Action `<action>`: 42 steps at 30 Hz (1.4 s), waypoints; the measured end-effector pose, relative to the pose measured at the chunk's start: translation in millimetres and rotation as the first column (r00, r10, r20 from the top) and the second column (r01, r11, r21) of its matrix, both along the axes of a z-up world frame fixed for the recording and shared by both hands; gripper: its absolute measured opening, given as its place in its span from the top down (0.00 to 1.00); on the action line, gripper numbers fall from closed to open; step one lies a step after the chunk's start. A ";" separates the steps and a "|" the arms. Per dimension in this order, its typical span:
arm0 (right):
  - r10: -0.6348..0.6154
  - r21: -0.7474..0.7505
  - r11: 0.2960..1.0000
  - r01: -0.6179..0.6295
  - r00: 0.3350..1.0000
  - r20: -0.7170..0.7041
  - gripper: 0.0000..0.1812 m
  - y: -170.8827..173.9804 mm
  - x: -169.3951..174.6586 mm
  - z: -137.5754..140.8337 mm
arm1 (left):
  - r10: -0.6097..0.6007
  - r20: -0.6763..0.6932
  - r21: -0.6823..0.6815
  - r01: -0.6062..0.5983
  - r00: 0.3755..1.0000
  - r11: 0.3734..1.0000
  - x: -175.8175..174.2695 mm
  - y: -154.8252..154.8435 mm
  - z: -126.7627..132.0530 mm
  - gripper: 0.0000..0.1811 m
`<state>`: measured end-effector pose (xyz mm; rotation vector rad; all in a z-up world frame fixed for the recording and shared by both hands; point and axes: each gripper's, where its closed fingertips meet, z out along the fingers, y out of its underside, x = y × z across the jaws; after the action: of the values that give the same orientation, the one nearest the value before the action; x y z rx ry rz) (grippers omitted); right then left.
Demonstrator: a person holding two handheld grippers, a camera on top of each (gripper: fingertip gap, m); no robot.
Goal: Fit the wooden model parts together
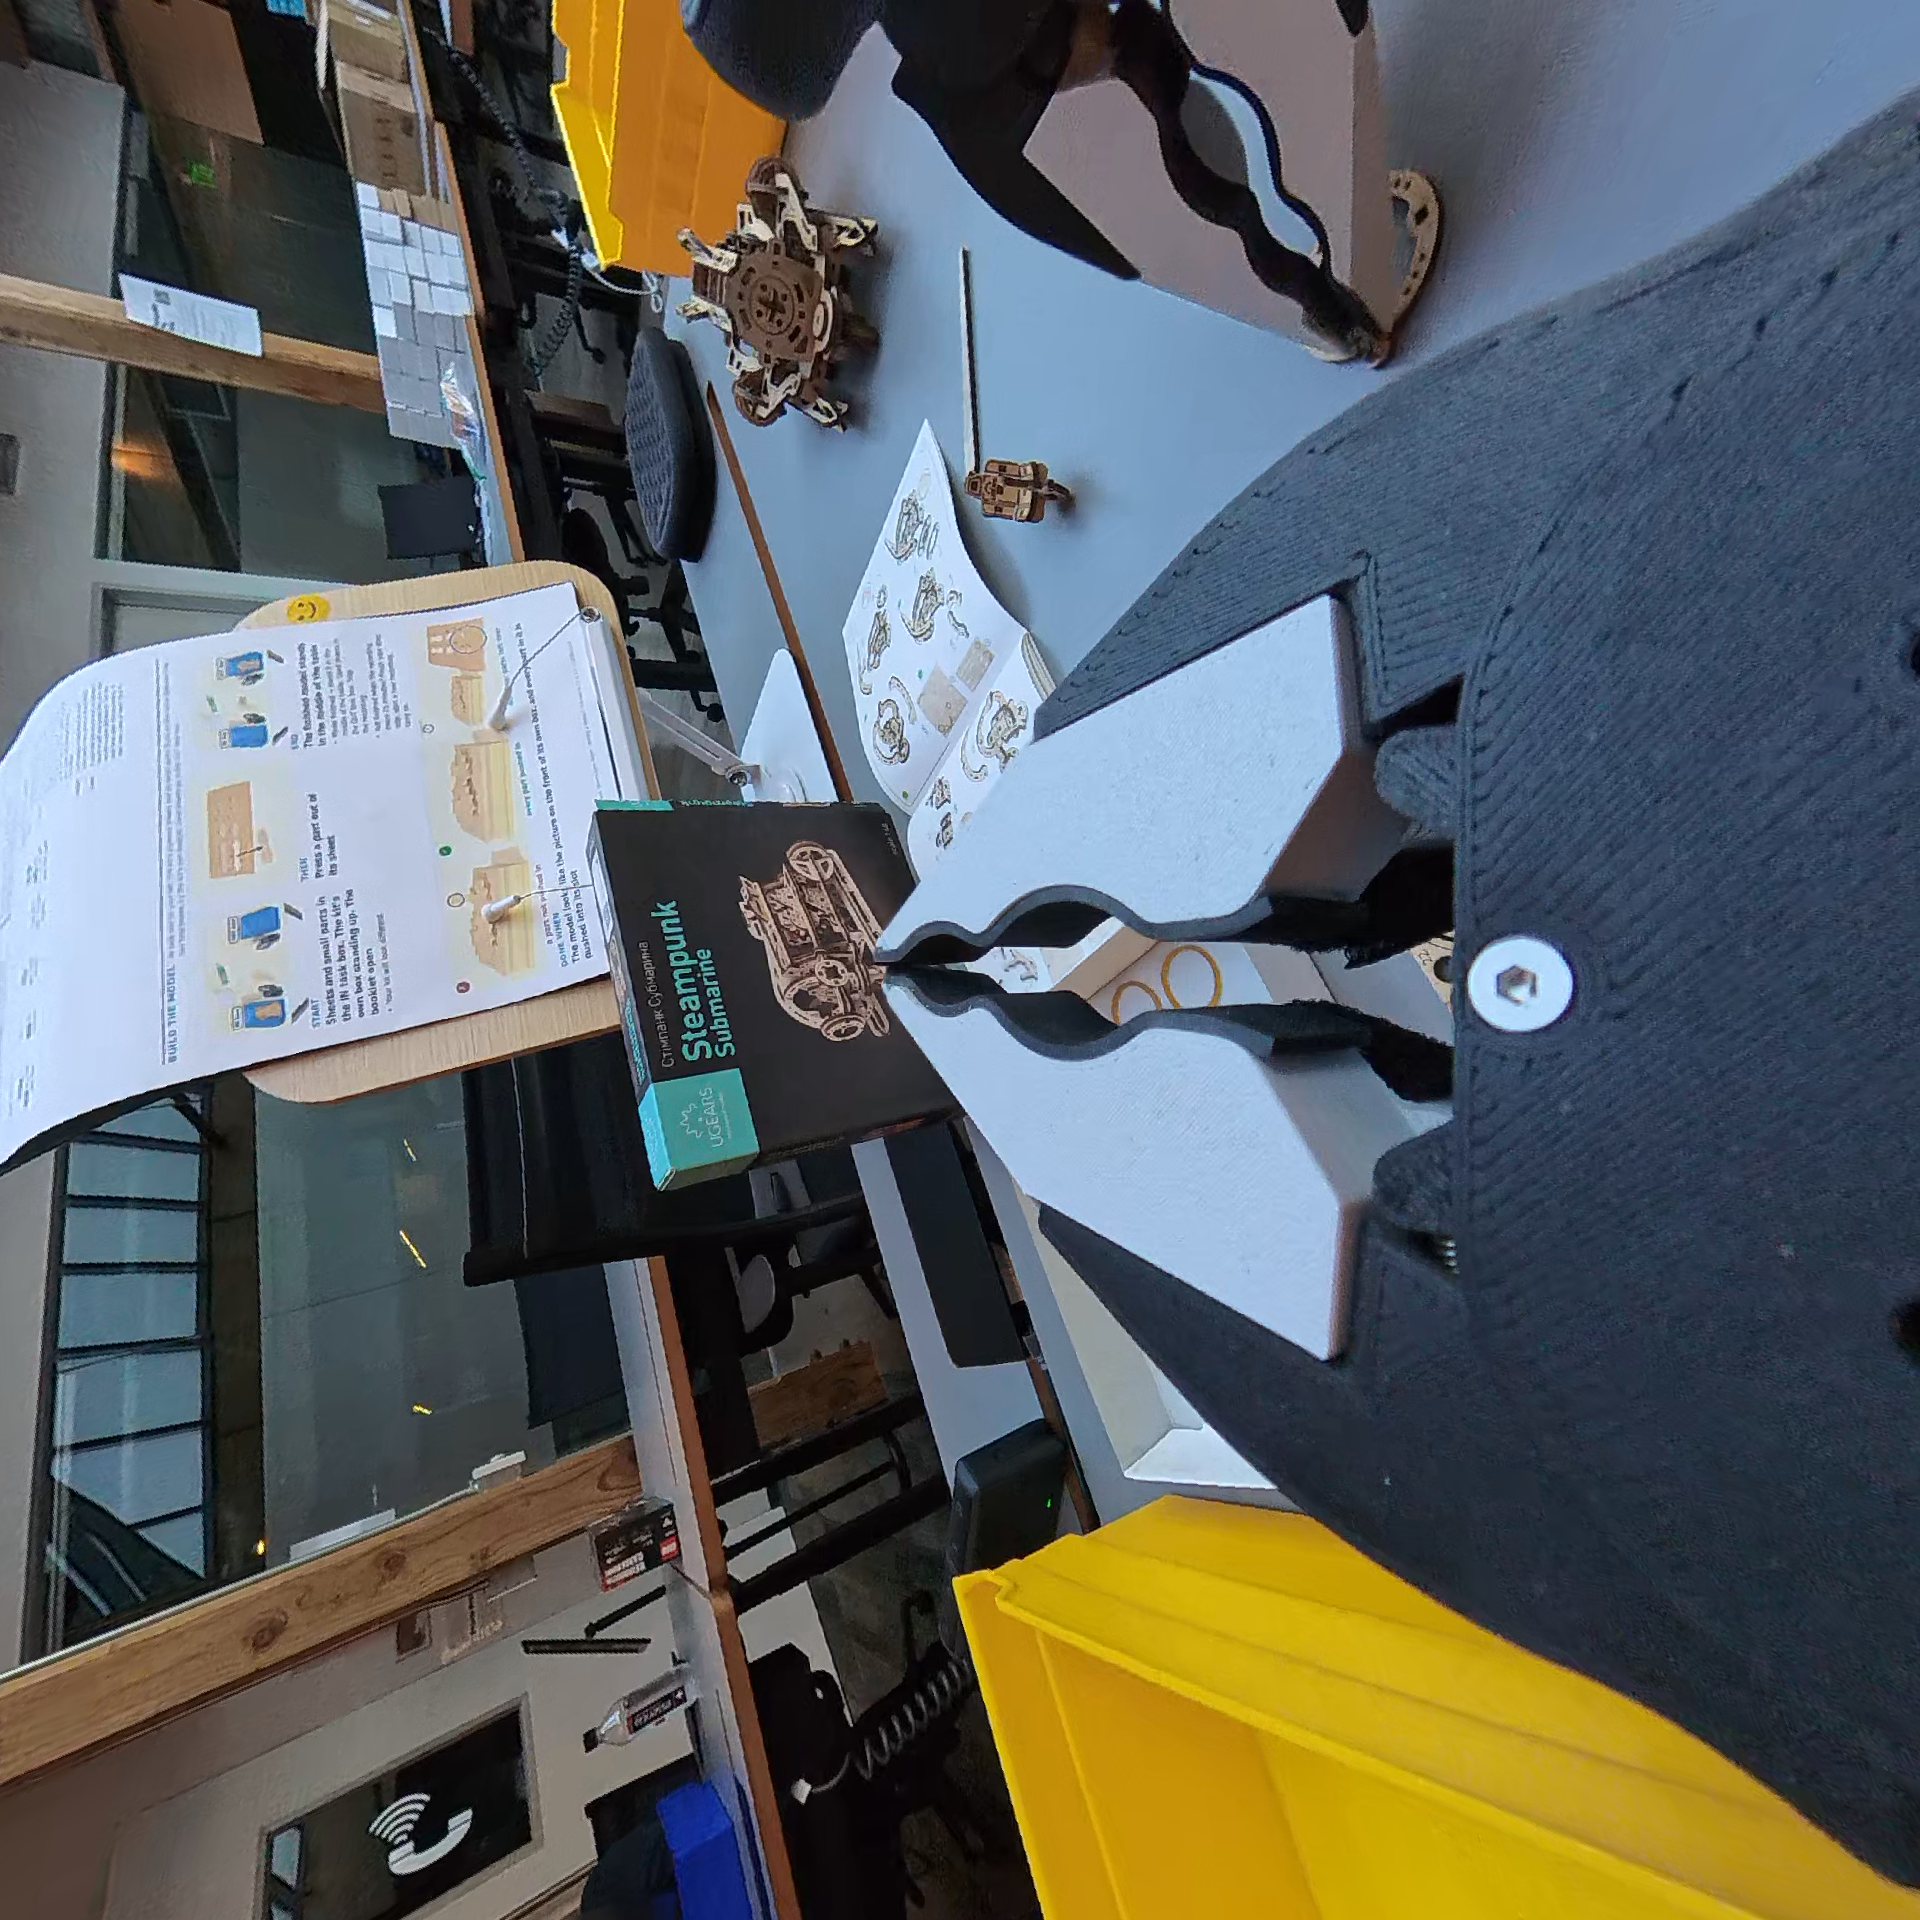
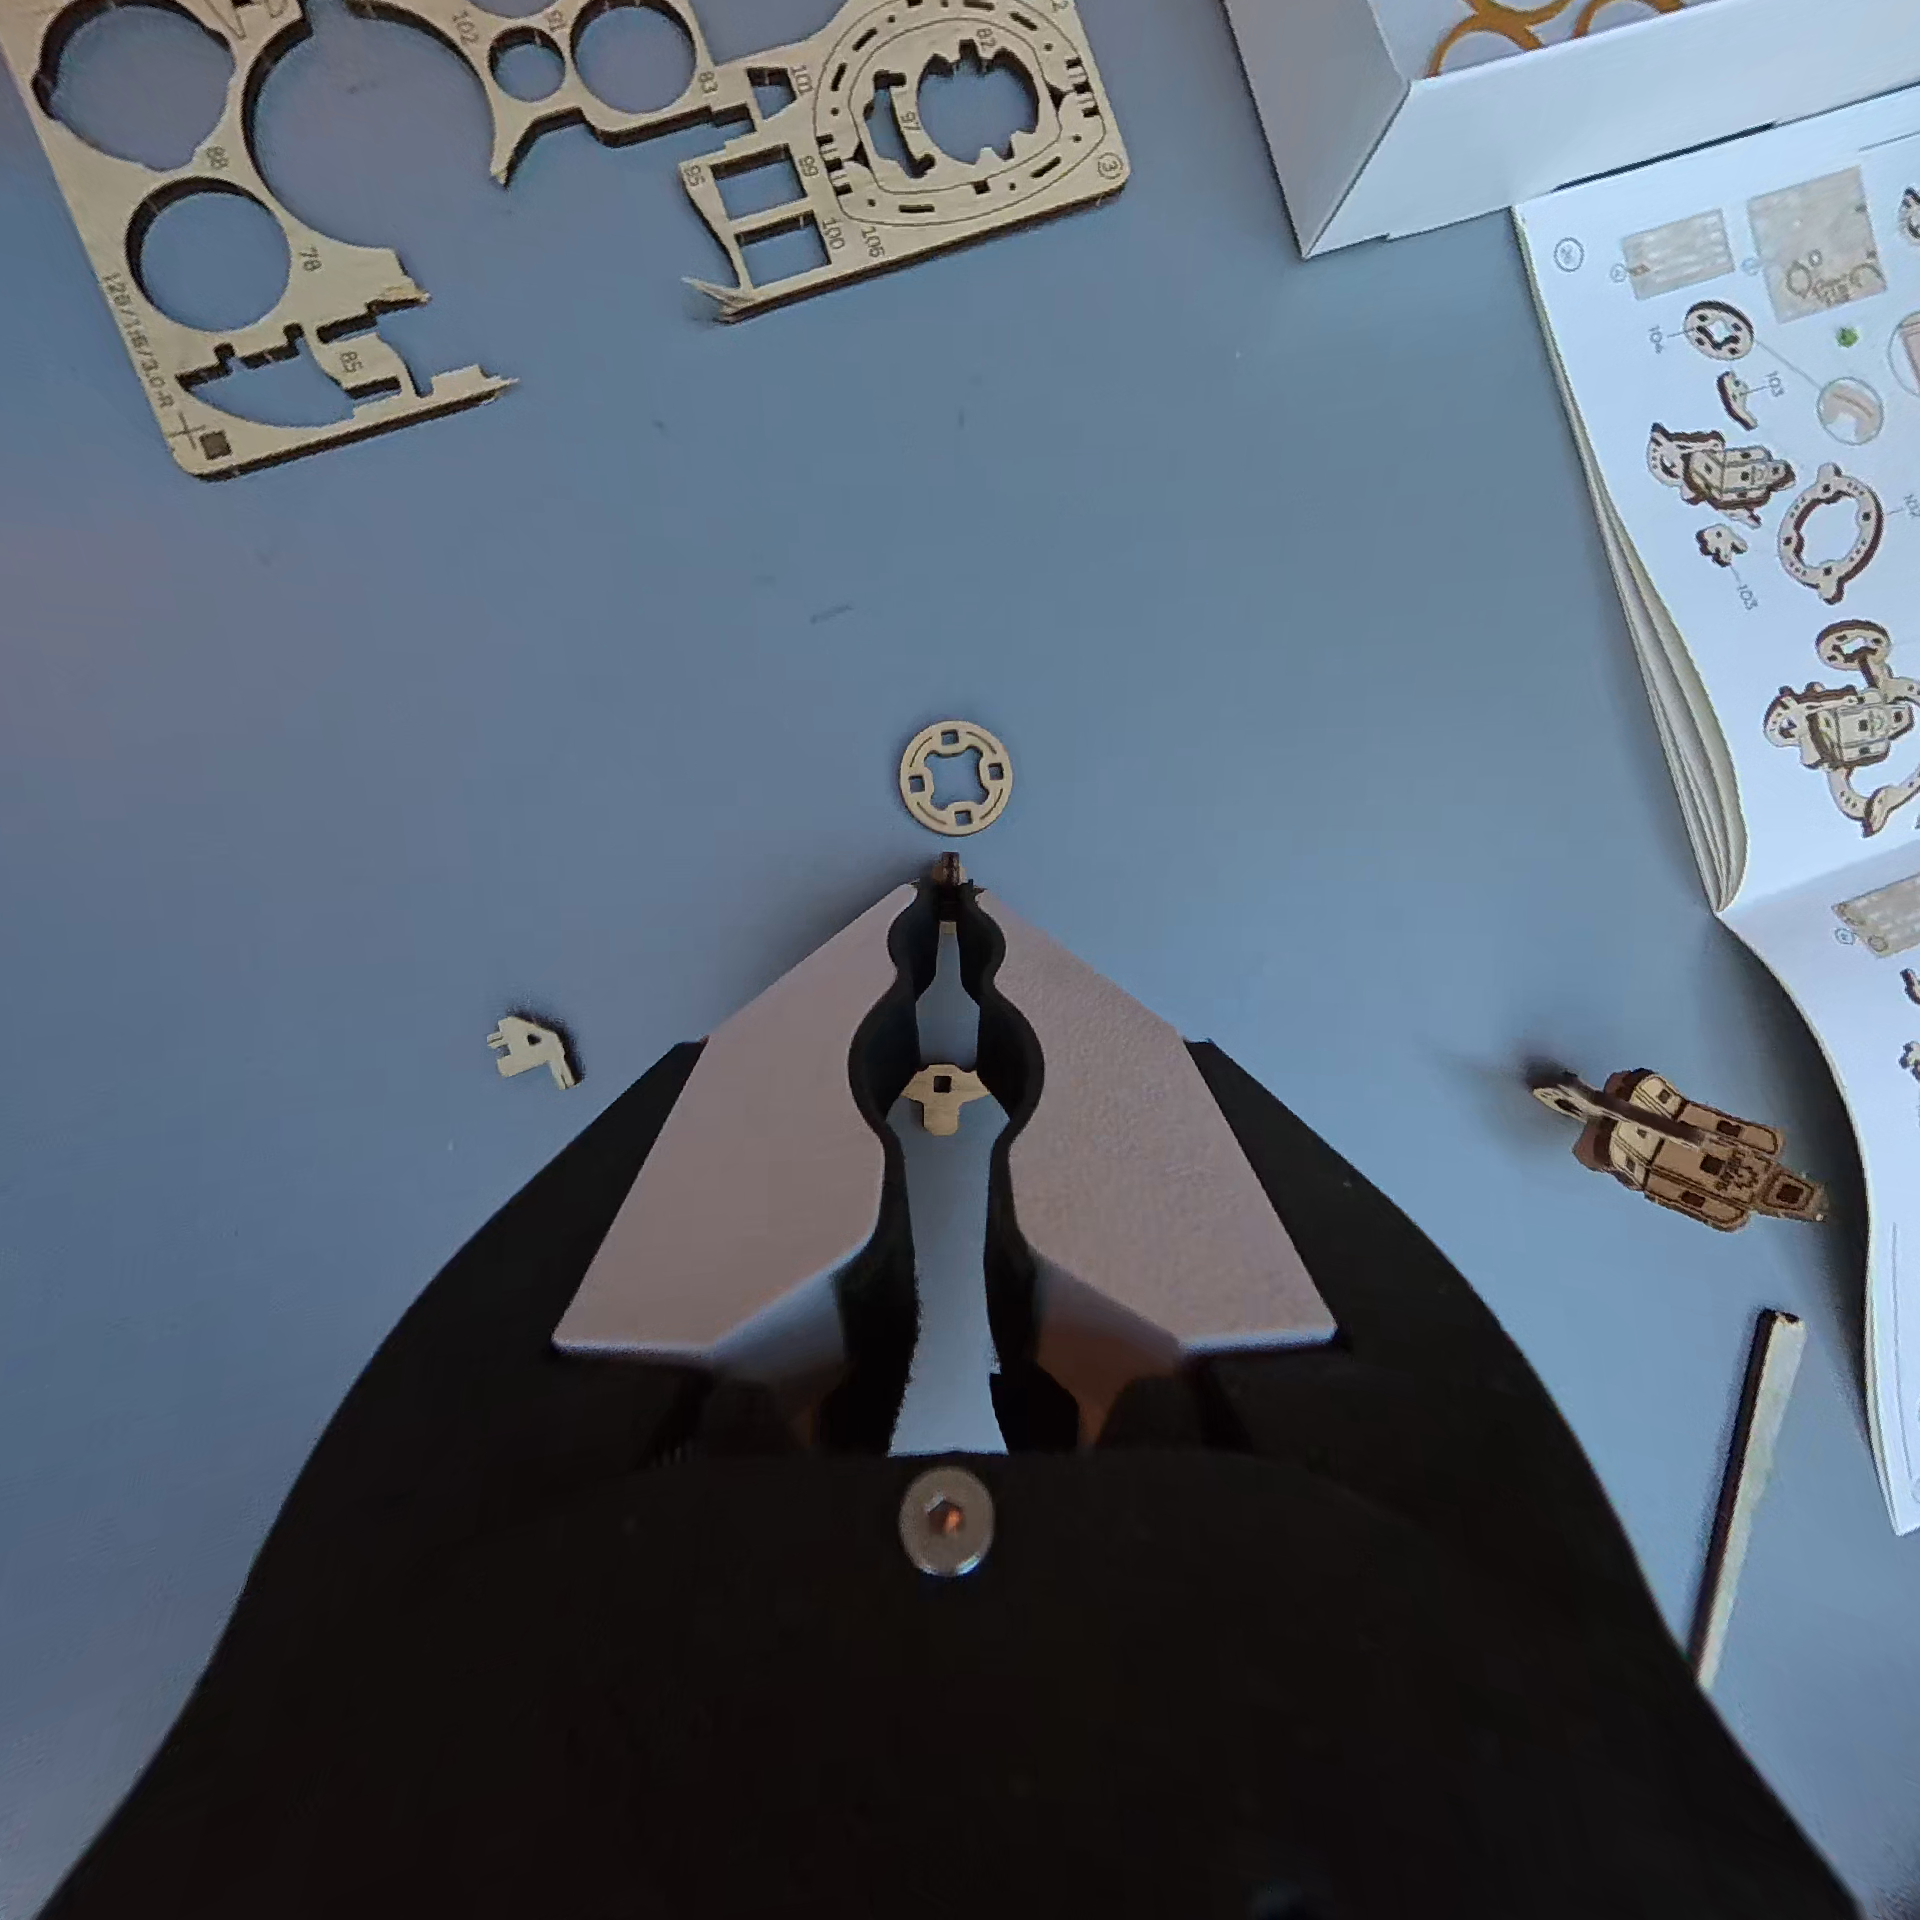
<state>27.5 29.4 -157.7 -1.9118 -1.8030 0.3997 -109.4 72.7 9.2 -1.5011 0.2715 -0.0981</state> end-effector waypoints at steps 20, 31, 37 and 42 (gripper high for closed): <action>0.106 -0.174 0.975 -0.138 0.978 -0.178 0.80 -7.3 9.5 34.0 | -0.005 0.006 -0.014 0.005 1.000 1.000 1.1 1.6 -3.1 1.00; 0.396 0.018 0.918 -0.397 0.910 -0.122 0.71 -4.3 29.9 2.7 | -0.010 -0.025 0.002 0.010 1.000 1.000 6.8 -1.1 0.4 1.00; 0.196 -0.154 0.963 -0.219 0.968 -0.155 0.79 -6.0 19.0 -0.5 | -0.002 -0.045 0.000 0.002 0.999 1.000 7.1 -0.3 -1.1 1.00; -0.274 -0.124 0.960 0.252 0.938 -0.213 0.76 -11.1 20.6 -0.4 | -0.005 -0.040 0.014 0.005 0.999 1.000 7.2 -2.7 3.4 1.00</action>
<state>48.1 18.4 -158.1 -2.0447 -1.3819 0.5929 -102.2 70.1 12.6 -1.4899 0.3076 -0.0699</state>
